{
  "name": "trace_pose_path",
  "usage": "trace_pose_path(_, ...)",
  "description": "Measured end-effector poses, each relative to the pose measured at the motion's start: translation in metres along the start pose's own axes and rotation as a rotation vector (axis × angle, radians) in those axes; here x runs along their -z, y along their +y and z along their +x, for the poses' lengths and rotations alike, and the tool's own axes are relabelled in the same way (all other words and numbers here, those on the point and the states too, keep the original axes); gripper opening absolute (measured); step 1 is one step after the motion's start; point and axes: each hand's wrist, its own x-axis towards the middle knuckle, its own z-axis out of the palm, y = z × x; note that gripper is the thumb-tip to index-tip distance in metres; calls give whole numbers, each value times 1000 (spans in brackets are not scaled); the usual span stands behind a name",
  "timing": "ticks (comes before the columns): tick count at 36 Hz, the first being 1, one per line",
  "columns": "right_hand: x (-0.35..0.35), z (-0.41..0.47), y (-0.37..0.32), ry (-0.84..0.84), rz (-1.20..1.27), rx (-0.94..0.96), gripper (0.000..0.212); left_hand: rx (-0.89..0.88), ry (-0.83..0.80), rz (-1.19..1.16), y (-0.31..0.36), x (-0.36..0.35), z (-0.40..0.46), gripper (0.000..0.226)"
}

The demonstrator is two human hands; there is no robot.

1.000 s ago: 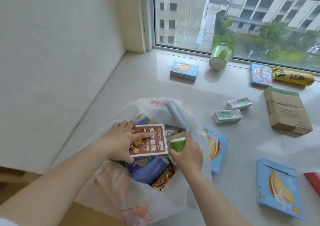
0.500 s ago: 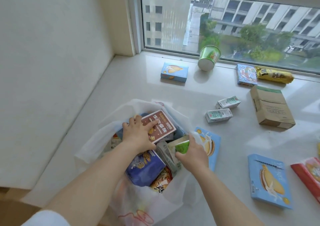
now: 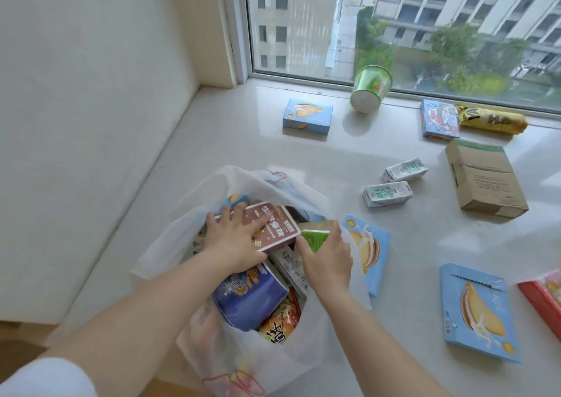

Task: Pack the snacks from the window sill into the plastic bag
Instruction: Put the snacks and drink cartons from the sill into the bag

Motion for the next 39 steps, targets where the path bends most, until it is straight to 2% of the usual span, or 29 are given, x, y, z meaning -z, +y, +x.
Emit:
trace_pose_path(3,-21,-11,-2,-47,37,32,79,33,87,-48,1,-12,1,81)
trace_pose_path(6,-40,-13,2,-165,-114,53,78,50,125,-103,0,-17,0,82)
trace_pose_path(9,-40,-7,-2,-194,-214,69,75,58,136,-110,1,-16,1,82)
trace_pose_path(12,-30,-7,2,-229,-164,93,68,28,135,-93,1,-15,0,84)
trace_pose_path(14,-20,-12,12,-180,-148,139,60,-4,160,-101,1,-14,-3,81)
trace_pose_path(16,-10,-18,28,-28,-138,190,57,-26,204,-123,3,-13,-8,77)
trace_pose_path(18,0,-23,46,109,-105,130,53,-49,251,-127,7,-13,-13,71)
trace_pose_path(19,4,-24,54,127,-93,35,55,-66,271,-123,10,-14,-14,67)
trace_pose_path(20,7,-24,60,104,-96,-85,60,-81,287,-123,15,-14,-16,64)
trace_pose_path(22,6,-21,68,-39,-153,-255,63,-102,314,-154,25,-14,-18,73)
trace_pose_path(25,-1,-16,65,-333,-5,-308,26,-123,341,-206,40,-11,-21,82)
trace_pose_path(27,-9,-14,65,-378,115,-287,33,-137,365,-214,47,-8,-24,78)
trace_pose_path(31,-2,-18,64,-236,281,-290,28,-145,315,-221,51,-6,-27,48)
trace_pose_path(37,41,-23,37,102,547,-181,29,-161,321,-241,57,4,-23,45)
trace_pose_path(39,46,-18,39,157,601,-168,28,-160,336,-255,61,8,-20,45)
